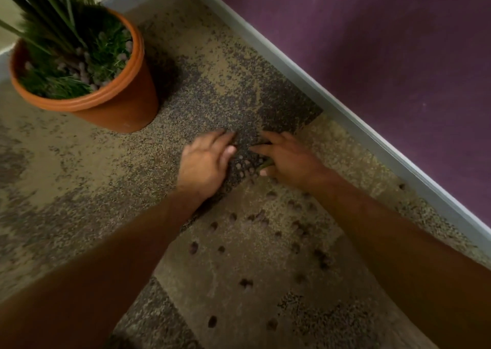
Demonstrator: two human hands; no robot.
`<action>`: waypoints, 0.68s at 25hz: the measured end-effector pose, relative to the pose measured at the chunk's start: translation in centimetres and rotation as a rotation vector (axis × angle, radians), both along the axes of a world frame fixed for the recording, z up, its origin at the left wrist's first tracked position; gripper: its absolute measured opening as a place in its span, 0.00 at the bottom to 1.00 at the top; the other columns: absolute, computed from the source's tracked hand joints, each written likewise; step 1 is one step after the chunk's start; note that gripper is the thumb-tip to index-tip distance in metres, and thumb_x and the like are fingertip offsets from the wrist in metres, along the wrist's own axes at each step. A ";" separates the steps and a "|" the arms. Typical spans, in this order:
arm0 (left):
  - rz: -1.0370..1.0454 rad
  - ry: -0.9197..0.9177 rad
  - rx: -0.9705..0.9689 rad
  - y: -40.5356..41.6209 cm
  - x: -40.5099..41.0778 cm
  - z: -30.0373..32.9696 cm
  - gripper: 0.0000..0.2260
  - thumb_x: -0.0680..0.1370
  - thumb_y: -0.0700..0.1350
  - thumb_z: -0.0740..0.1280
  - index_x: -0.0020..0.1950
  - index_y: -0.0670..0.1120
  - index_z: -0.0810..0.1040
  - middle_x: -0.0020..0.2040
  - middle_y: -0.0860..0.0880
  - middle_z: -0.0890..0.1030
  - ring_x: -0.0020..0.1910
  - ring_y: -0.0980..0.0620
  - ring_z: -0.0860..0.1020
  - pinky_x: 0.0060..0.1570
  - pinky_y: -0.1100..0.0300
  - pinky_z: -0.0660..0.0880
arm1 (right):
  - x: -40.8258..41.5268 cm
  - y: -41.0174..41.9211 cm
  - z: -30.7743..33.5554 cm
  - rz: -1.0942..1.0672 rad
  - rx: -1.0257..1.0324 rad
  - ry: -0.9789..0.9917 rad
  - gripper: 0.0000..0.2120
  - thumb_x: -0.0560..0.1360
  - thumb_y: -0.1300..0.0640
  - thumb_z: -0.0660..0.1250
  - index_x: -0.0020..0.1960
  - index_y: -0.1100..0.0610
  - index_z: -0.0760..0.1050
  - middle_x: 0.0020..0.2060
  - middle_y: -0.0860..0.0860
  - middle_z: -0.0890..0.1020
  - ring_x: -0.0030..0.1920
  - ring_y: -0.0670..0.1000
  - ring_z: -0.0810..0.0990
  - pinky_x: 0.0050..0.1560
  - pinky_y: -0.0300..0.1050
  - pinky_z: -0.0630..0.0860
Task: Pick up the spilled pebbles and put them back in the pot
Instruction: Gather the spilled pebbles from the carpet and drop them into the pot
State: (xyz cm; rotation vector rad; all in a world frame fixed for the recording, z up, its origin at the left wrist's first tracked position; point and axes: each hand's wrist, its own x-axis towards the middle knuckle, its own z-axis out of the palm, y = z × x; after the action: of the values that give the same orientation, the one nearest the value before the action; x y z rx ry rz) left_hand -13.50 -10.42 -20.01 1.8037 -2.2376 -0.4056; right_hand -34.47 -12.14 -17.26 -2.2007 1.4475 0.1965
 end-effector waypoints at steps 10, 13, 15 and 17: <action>-0.144 0.116 0.301 2.6 -4.9 0.7 0.16 0.77 0.45 0.68 0.64 0.45 0.76 0.65 0.45 0.70 0.61 0.43 0.72 0.61 0.48 0.72 | 2.5 -0.6 0.0 -0.117 -0.092 -0.026 0.06 0.75 0.58 0.62 0.48 0.59 0.76 0.50 0.59 0.76 0.51 0.60 0.76 0.50 0.50 0.72; -0.110 0.108 0.254 3.1 -5.3 0.8 0.13 0.78 0.40 0.65 0.62 0.45 0.77 0.61 0.44 0.73 0.56 0.42 0.73 0.57 0.50 0.74 | 2.9 -0.3 -0.2 -0.113 -0.087 -0.045 0.08 0.75 0.61 0.63 0.50 0.62 0.79 0.53 0.61 0.77 0.53 0.61 0.76 0.53 0.49 0.74; -0.099 0.113 0.281 2.7 -5.5 1.0 0.12 0.78 0.39 0.64 0.60 0.46 0.78 0.58 0.44 0.74 0.53 0.42 0.76 0.55 0.48 0.75 | 2.6 -0.2 0.2 -0.246 -0.046 -0.125 0.06 0.73 0.61 0.65 0.46 0.61 0.80 0.46 0.59 0.80 0.49 0.59 0.79 0.49 0.50 0.76; -0.095 0.117 0.303 2.5 -5.3 1.2 0.11 0.78 0.40 0.65 0.59 0.46 0.79 0.56 0.45 0.76 0.52 0.42 0.78 0.53 0.48 0.75 | 2.2 0.0 0.2 -0.452 0.013 -0.260 0.03 0.70 0.62 0.67 0.41 0.60 0.80 0.42 0.58 0.82 0.46 0.58 0.81 0.47 0.50 0.76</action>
State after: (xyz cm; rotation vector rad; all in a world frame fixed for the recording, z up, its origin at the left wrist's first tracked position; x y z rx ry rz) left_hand -18.80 -7.94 -18.85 1.7595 -2.2841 -0.8878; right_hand -32.28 -12.12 -17.10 -1.7512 1.7297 -0.2255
